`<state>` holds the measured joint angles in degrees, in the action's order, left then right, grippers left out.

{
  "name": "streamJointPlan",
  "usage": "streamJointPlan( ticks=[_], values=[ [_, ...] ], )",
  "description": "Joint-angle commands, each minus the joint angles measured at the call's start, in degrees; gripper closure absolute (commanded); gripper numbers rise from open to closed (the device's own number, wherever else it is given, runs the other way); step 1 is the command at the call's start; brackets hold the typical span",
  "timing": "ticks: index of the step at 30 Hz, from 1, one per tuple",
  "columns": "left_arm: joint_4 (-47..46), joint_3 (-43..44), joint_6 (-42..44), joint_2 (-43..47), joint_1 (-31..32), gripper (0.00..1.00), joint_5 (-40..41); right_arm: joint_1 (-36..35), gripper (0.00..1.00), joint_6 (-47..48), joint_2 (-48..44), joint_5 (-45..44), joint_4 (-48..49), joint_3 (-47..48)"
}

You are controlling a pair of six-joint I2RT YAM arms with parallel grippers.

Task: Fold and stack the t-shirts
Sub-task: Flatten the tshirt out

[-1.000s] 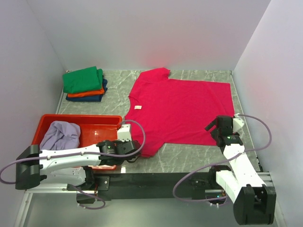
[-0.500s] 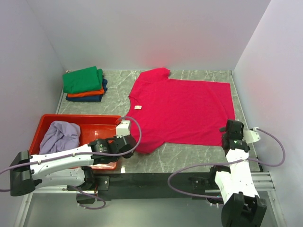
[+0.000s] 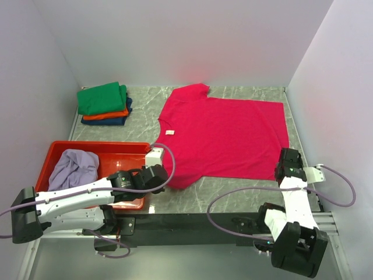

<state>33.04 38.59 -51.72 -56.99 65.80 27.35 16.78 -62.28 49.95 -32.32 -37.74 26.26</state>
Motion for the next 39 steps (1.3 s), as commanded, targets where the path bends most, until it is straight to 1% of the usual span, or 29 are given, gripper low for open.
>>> streamJointPlan(
  ticks=[1,5,6,10,17,22,23,25,26,28,29,31,34,39],
  values=[
    [-3.0,0.6,2.3,-0.2,-0.4,0.99,-1.2,2.5,0.0,0.4,2.1,-5.0,1.2,2.2],
    [-3.0,0.8,2.7,0.1,-0.5,0.99,-1.1,5.1,0.02,3.0,8.4,-4.3,5.6,2.3],
    [-3.0,0.9,2.8,0.2,-0.7,1.0,-1.1,5.4,0.04,5.1,9.2,-3.2,6.4,2.6],
    [-2.5,1.0,2.8,0.2,-1.1,0.99,-0.9,5.7,0.06,6.9,10.9,-4.2,8.6,2.6],
    [-2.5,0.3,2.6,0.4,-1.8,0.99,-1.6,7.5,0.1,9.7,12.6,-2.4,12.2,2.7],
    [-1.7,0.7,2.2,1.4,-1.9,0.99,-1.4,8.4,0.21,10.6,14.5,-0.8,13.6,2.8],
    [-1.6,0.7,2.2,1.7,-2.0,0.99,-1.4,8.4,0.27,10.4,14.8,-1.0,13.6,2.9],
    [-1.1,0.8,2.1,2.3,-2.0,0.99,-1.3,8.5,0.35,10.3,14.8,-0.9,14.0,2.7],
    [-1.0,0.7,2.1,2.8,-2.0,0.99,-1.2,8.6,0.41,10.4,14.8,-0.6,14.7,2.7],
    [-0.7,0.7,1.9,3.1,-2.0,0.99,-1.2,8.7,0.44,11.0,14.9,-0.5,15.5,2.5],
    [-0.6,0.6,1.8,3.3,-2.0,0.99,-1.2,8.6,0.48,11.2,15.3,-0.4,15.9,2.5],
    [-0.4,0.6,1.6,3.6,-2.0,0.99,-1.3,8.8,0.51,11.3,15.8,-0.2,16.2,2.7],
    [-0.1,0.5,1.6,3.6,-2.1,0.99,-1.1,8.9,0.6,11.6,17.4,0.0,17.1,2.9],
    [0.1,0.8,1.8,4.0,-2.2,0.99,-1.2,8.9,0.64,11.1,17.6,-0.1,18.1,2.5]
  ],
)
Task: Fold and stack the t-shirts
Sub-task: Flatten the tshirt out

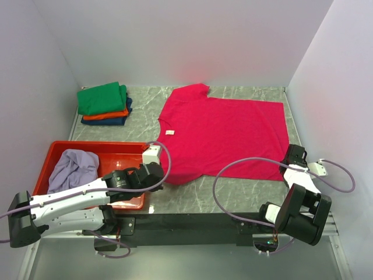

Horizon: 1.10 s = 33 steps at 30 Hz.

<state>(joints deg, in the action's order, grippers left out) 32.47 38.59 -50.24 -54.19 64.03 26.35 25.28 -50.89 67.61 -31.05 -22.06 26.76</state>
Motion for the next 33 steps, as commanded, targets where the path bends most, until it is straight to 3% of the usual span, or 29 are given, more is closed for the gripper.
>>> streamJointPlan(
  ticks=[1,7,11,16,19,22,23,33],
  values=[
    [0.7,0.9,0.3,1.4,-0.4,0.99,-0.5,0.4,0.65,-0.4,-0.1,-1.4,2.5,1.7],
    [1.5,1.0,0.3,2.4,-0.7,0.99,-0.4,0.4,0.79,0.2,-1.5,-0.2,7.3,-1.2],
    [1.9,1.1,0.2,3.1,-0.9,0.99,-0.6,0.5,0.96,0.4,1.5,-0.2,7.7,-0.7],
    [2.3,1.3,0.1,3.6,-0.9,0.99,-0.2,0.5,0.99,2.4,-1.3,1.2,9.1,-1.5],
    [2.5,1.5,0.2,3.4,-1.1,0.99,-0.8,0.5,0.86,3.3,-4.7,2.6,9.8,-2.6],
    [2.4,1.5,0.2,3.5,-1.1,0.99,-1.1,0.5,0.52,7.3,-6.2,6.2,9.4,-1.3],
    [2.5,1.6,0.3,3.7,-1.1,0.99,-1.1,0.6,0.48,6.8,-6.1,6.6,6.7,-0.6],
    [3.6,2.5,0.8,6.0,-1.2,1.0,-1.7,6.4,0.37,7.3,-3.2,18.3,5.9,-1.2]
  ],
)
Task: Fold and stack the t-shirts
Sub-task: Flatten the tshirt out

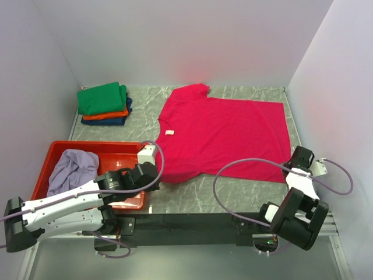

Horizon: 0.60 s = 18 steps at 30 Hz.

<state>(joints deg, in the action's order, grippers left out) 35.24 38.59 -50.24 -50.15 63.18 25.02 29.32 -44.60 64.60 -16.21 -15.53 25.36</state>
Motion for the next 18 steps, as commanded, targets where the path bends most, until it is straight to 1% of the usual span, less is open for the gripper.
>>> streamJointPlan(
  ticks=[1,4,8,12,13,15,16,18],
  values=[
    [1.0,2.5,0.8,2.2,-0.3,0.99,-0.4,3.5,0.37,1.4,-1.6,3.5,-0.9,-0.1],
    [1.2,3.2,1.4,3.1,-0.3,1.0,-0.4,5.8,0.37,2.9,-3.4,6.2,-0.3,-1.6],
    [1.9,3.8,1.5,3.9,-0.3,0.99,-0.4,7.7,0.37,3.6,-1.4,7.7,-0.6,-0.9],
    [1.8,3.5,1.3,5.0,-0.2,0.99,-0.5,8.5,0.41,4.2,0.6,8.5,0.0,-0.5],
    [2.0,3.6,1.0,5.2,-0.2,0.99,-0.3,8.6,0.45,4.2,1.6,8.6,-0.1,-0.4],
    [2.8,3.8,0.8,5.6,-0.2,0.99,-0.1,8.6,0.5,4.6,3.1,10.3,0.4,0.0],
    [3.1,3.9,0.8,5.8,-0.2,0.99,0.2,8.6,0.56,4.8,4.6,10.9,0.4,0.3],
    [3.2,3.7,0.7,6.8,-0.2,0.99,0.3,8.6,0.61,5.0,5.3,11.6,0.3,0.5]
  ],
)
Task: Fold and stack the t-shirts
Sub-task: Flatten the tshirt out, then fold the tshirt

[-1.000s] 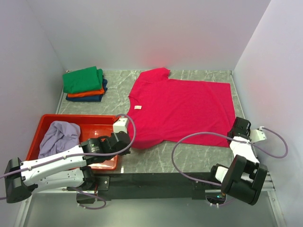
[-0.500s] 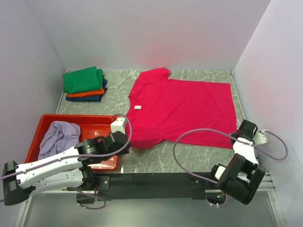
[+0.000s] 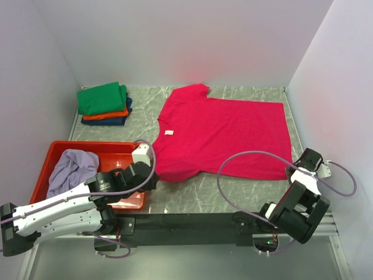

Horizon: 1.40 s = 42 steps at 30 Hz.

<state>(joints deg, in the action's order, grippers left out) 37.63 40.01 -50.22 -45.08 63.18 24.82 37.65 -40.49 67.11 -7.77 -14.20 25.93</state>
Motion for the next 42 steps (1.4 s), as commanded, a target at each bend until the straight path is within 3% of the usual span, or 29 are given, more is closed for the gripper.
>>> streamJointPlan(
  ticks=[1,3,5,6,17,32,42],
  values=[
    [0.7,2.2,0.5,2.0,-0.2,0.99,0.5,0.2,0.67,0.9,2.1,3.2,-0.7,-0.3],
    [0.9,2.0,0.4,2.6,-0.2,0.99,0.7,0.2,0.76,0.9,1.2,3.3,-0.3,-0.9],
    [1.0,2.0,0.3,2.5,-0.2,0.99,0.6,0.2,0.98,0.8,-0.2,3.1,-0.4,-1.2],
    [0.9,2.0,0.3,2.5,-0.2,0.99,0.5,0.2,1.0,0.7,-1.0,3.1,-0.5,-1.6],
    [1.0,2.4,0.6,-0.1,-0.2,0.99,0.3,0.0,1.0,5.2,-22.5,0.8,-13.0,4.5],
    [0.0,3.8,0.9,-1.1,-0.6,0.99,1.3,-0.7,1.0,8.8,-23.7,4.9,-14.3,6.6],
    [-10.9,7.9,6.8,-12.7,-11.0,0.99,0.1,-4.3,1.0,11.2,-16.4,6.4,-9.4,10.8]
  ],
)
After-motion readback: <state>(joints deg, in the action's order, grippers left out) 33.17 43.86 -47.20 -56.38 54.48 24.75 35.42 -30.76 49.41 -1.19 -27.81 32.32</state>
